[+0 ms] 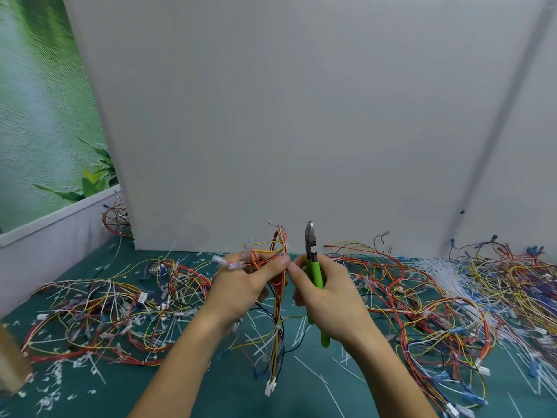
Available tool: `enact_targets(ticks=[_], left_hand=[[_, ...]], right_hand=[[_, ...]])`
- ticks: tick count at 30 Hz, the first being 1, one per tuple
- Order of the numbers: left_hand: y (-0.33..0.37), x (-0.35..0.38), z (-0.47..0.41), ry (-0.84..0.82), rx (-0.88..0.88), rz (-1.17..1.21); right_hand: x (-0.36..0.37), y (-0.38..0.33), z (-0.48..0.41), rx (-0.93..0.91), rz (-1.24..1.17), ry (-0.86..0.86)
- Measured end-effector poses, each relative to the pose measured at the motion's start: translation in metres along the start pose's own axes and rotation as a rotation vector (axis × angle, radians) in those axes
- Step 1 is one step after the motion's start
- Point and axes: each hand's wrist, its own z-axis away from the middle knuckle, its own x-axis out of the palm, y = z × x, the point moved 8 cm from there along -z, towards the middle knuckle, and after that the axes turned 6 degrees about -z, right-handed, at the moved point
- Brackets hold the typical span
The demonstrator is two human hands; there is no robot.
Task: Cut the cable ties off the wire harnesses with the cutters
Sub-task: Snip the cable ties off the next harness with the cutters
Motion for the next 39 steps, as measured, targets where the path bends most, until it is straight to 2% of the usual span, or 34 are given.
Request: enact_targets(ticks=[13, 18, 21, 23, 25, 27, 31, 33, 36, 39], left_hand=[[-0.002, 0.009, -0.004, -0.153, -0.196, 0.527], [0.007, 0.01, -0.005, -0.23, -0.084, 0.738], [0.013, 0.008, -0.007, -0.213, 0.038, 0.769], [0.014, 0.005, -0.009, -0.171, 0.071, 0.773], [0.013, 0.0, -0.011, -0.094, 0.076, 0.757], [0.012, -0.005, -0.013, -0.02, 0.071, 0.738], [0.011, -0.01, -0.011, 0.071, 0.057, 0.691], [0.011, -0.011, -0.01, 0.098, 0.053, 0.669], [0.01, -0.011, -0.01, 0.128, 0.053, 0.651], [0.011, -0.006, -0.009, 0.106, 0.066, 0.651]], right_hand=[[-0.014, 0.01, -0.005, 0.099, -0.299, 0.136], [-0.016, 0.01, -0.005, 0.096, -0.316, 0.117], [-0.028, 0.004, -0.003, -0.013, -0.345, 0.282], [-0.042, -0.002, 0.0, -0.119, -0.346, 0.403], [-0.051, -0.006, 0.003, -0.17, -0.342, 0.446], [-0.053, -0.004, 0.001, -0.125, -0.338, 0.391], [-0.033, 0.007, -0.007, 0.06, -0.238, 0.084], [-0.02, 0.01, -0.006, 0.092, -0.192, -0.022], [-0.007, 0.008, -0.003, 0.05, -0.1, -0.078], [-0.003, 0.003, -0.002, -0.015, -0.036, -0.043]])
